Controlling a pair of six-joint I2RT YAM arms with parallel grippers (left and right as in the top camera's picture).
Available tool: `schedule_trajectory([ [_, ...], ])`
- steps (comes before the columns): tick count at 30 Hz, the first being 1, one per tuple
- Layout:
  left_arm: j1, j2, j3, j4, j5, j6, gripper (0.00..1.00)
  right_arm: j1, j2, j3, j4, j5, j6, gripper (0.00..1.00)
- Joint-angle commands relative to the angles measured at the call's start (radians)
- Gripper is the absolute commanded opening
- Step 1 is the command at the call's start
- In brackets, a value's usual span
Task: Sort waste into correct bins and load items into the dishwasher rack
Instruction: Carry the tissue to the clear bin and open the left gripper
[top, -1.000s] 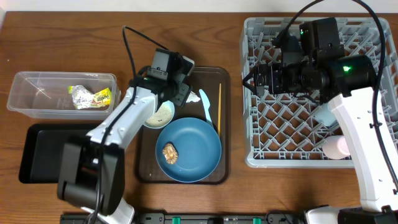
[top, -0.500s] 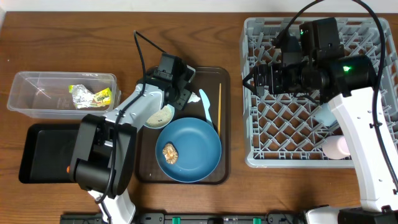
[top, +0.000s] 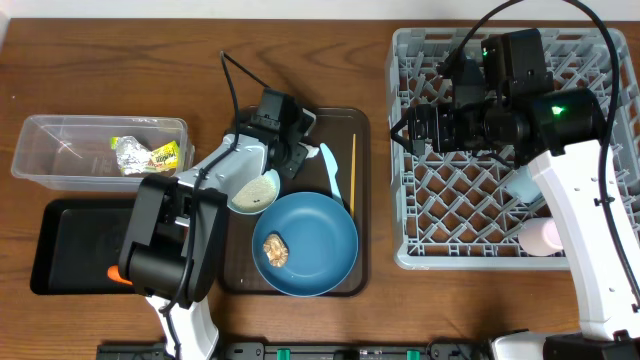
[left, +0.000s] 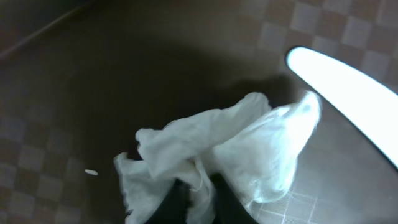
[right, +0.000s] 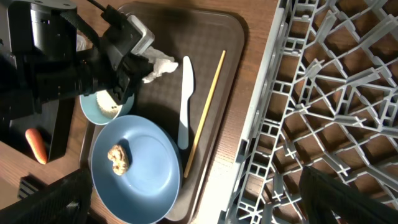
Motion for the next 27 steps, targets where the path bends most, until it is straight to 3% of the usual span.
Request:
schedule_trajectory([
  [1, 0.003, -0.004, 0.012, -0.003, 0.000, -0.008, 0.06, 0.004, 0.001, 0.000, -0.004, 0.002, 0.007, 0.99],
  [6, 0.004, -0.090, 0.034, -0.016, -0.008, -0.019, 0.06, 0.003, 0.001, 0.000, -0.005, 0.003, 0.007, 0.99],
  [11, 0.016, -0.248, 0.035, -0.079, -0.191, -0.080, 0.06, 0.003, 0.001, 0.000, -0.007, 0.003, 0.007, 0.99],
  [18, 0.199, -0.453, 0.035, -0.224, -0.308, -0.217, 0.06, 0.003, 0.001, 0.000, -0.006, 0.003, 0.007, 0.99],
  [22, 0.402, -0.468, 0.033, -0.295, -0.291, -0.316, 0.06, 0.004, 0.001, 0.000, -0.006, 0.003, 0.007, 0.99],
  [27, 0.584, -0.395, 0.020, -0.243, -0.049, -0.320, 0.07, 0.004, 0.001, 0.000, 0.002, 0.002, 0.007, 0.99],
])
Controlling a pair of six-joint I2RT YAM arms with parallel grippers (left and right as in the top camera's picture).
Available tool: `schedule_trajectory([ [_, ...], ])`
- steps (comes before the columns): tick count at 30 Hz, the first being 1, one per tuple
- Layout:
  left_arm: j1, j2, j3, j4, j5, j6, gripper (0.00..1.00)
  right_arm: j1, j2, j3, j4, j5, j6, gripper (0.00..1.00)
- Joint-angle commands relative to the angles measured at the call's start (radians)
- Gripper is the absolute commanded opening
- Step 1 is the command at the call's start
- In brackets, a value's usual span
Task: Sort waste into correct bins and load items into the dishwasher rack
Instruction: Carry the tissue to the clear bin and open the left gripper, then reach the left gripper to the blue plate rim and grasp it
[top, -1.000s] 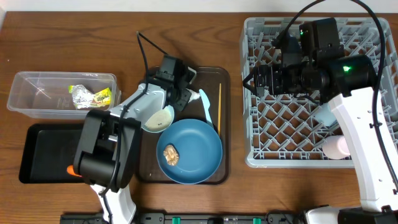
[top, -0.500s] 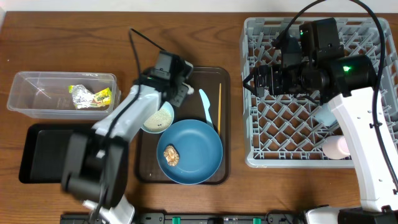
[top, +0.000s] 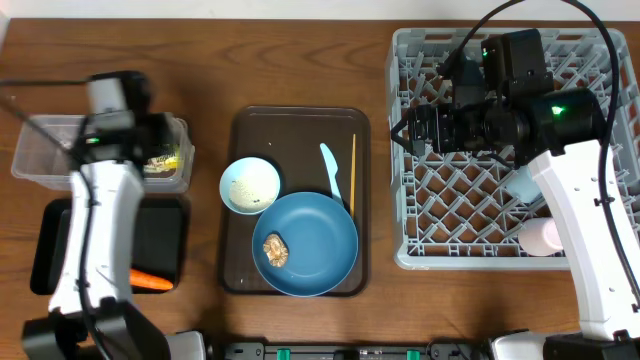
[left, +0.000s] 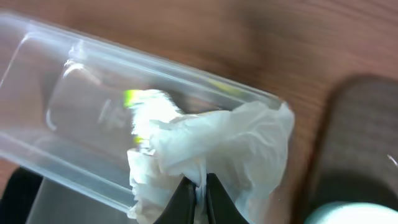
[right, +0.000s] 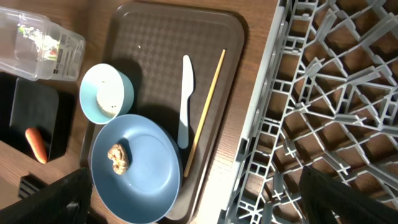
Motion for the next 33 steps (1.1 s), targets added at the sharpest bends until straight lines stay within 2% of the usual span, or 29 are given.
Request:
schedule_trajectory([
  [1, 0.067, 0.064, -0.003, 0.035, 0.151, -0.043, 0.15, 0.003, 0.001, 0.000, 0.002, 0.003, 0.007, 0.99],
  [3, 0.087, 0.090, -0.002, 0.051, 0.150, -0.042, 0.35, 0.004, 0.001, 0.000, -0.002, 0.003, 0.007, 0.99],
  [7, 0.095, 0.085, 0.006, -0.013, 0.150, -0.043, 0.60, 0.004, 0.001, 0.000, -0.003, 0.002, 0.007, 0.99],
  [12, 0.095, 0.014, 0.066, -0.176, 0.157, -0.090, 0.62, 0.003, 0.001, 0.000, -0.002, -0.004, 0.007, 0.99],
  [18, 0.027, -0.136, 0.093, -0.297, 0.423, -0.038, 0.62, 0.003, 0.001, 0.000, 0.006, 0.019, 0.006, 0.99],
  [27, -0.364, -0.188, 0.035, -0.535, 0.407, -0.038, 0.60, 0.003, 0.001, 0.000, 0.021, 0.081, 0.008, 0.99],
  [33, -0.594, -0.170, -0.051, -0.519, 0.389, -0.080, 0.59, -0.052, 0.001, 0.000, 0.034, 0.185, 0.095, 0.99],
])
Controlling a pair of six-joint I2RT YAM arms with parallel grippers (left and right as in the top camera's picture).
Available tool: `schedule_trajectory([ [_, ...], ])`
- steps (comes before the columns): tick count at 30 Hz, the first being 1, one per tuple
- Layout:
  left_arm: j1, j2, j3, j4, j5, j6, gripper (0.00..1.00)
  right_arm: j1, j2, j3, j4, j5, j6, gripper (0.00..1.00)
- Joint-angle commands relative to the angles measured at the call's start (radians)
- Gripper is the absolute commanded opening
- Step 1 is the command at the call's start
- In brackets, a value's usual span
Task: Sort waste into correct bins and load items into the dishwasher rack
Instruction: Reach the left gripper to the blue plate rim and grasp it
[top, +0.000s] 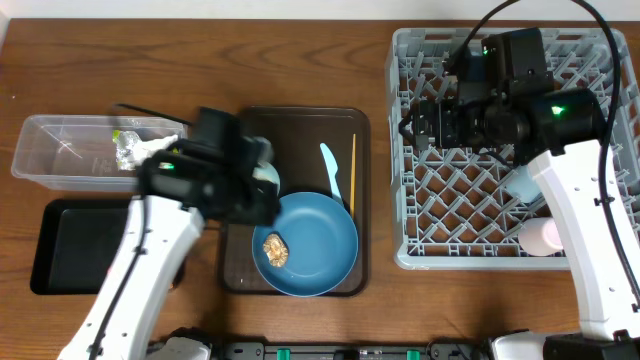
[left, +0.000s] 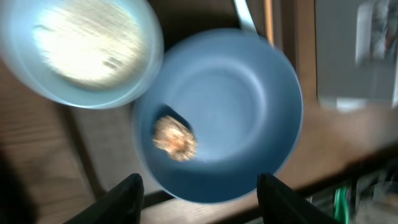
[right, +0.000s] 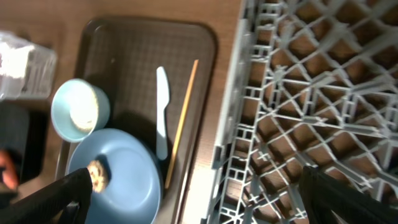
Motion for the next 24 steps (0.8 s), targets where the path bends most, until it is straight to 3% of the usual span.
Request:
schedule_trajectory([
  [1, -0.106, 0.008, -0.031, 0.025, 0.005, -0.020, 0.59, -0.057, 0.001, 0.000, 0.012, 0.065, 0.069, 0.99],
  [7, -0.348, 0.053, -0.100, 0.186, 0.004, -0.023, 0.59, -0.132, 0.001, 0.000, 0.037, 0.065, 0.153, 0.99],
  [10, -0.436, 0.127, -0.110, 0.306, -0.053, -0.137, 0.49, -0.156, 0.001, 0.000, 0.042, 0.061, 0.155, 0.99],
  [15, -0.474, 0.280, -0.110, 0.462, -0.021, -0.380, 0.48, -0.158, 0.001, 0.000, 0.039, 0.061, 0.155, 0.99],
  [18, -0.475, 0.359, -0.110, 0.480, 0.074, -0.395, 0.48, -0.158, 0.001, 0.000, 0.027, 0.061, 0.155, 0.99],
  [24, -0.475, 0.420, -0.110, 0.476, 0.073, -0.438, 0.48, -0.158, 0.001, 0.000, 0.010, 0.061, 0.148, 0.99],
])
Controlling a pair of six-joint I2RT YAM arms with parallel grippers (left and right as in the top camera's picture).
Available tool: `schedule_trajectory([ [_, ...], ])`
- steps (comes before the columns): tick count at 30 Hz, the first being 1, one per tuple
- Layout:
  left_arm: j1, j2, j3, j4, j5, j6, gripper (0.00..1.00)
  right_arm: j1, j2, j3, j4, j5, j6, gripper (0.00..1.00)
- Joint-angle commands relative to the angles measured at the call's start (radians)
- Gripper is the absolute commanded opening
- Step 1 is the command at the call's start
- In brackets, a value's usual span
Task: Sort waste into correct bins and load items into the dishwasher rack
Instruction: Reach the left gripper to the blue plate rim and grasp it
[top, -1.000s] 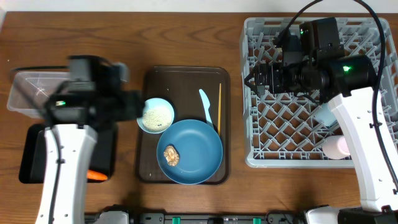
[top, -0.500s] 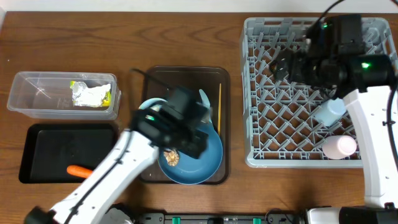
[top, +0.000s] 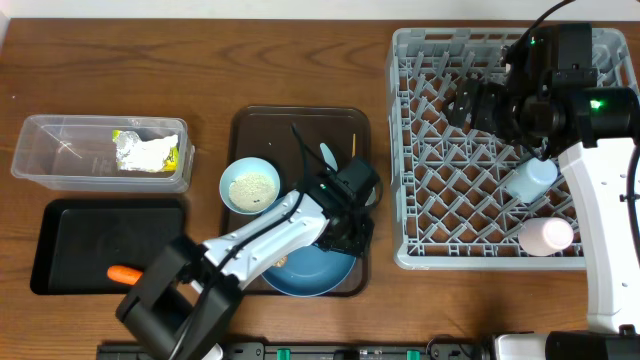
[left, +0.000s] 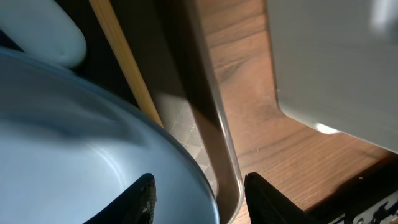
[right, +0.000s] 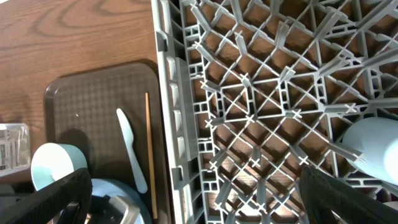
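Observation:
My left gripper (left: 202, 198) is open and low at the right edge of the blue plate (left: 74, 143), one finger over the plate and the other over the brown tray's rim (left: 219, 146). In the overhead view that arm covers most of the blue plate (top: 305, 270). Beside the plate lie the chopstick (left: 124, 74) and the pale blue knife (top: 330, 158). A small bowl (top: 250, 186) sits on the tray's left. My right gripper (right: 196, 204) hangs open above the grey dishwasher rack (top: 420, 150), holding nothing.
The clear bin (top: 60, 160) at the left holds a wrapper and a white tissue (top: 140, 152). Below it, a black tray (top: 70, 245) holds a carrot (top: 125, 272). A light blue cup (top: 530, 178) and a pink cup (top: 545, 235) lie in the rack's right side.
My left gripper was open high above the plate and bowl; now it sits low at the plate's right rim, fingers either side of it. My right wrist has shifted right over the rack.
My left gripper was shut on a white tissue on the brown tray. Then it held the tissue over the clear bin. Then the tissue lay in the bin and the gripper was open above the plate. Now it straddles the plate's right rim.

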Motion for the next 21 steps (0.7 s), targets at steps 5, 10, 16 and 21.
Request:
schedule_trajectory([
  [5, -0.007, 0.022, -0.002, -0.007, -0.044, -0.140, 0.45, -0.011, 0.001, 0.000, -0.008, 0.002, 0.010, 0.99],
  [10, -0.011, 0.040, -0.002, -0.008, -0.112, -0.207, 0.33, -0.009, 0.001, 0.000, -0.009, 0.002, 0.010, 0.99],
  [16, 0.001, 0.048, -0.001, -0.052, -0.145, -0.209, 0.33, -0.010, 0.001, 0.000, -0.024, 0.002, 0.010, 0.99],
  [21, 0.013, 0.046, -0.001, -0.130, -0.146, -0.208, 0.34, -0.010, 0.001, 0.000, -0.028, 0.002, 0.010, 0.99],
])
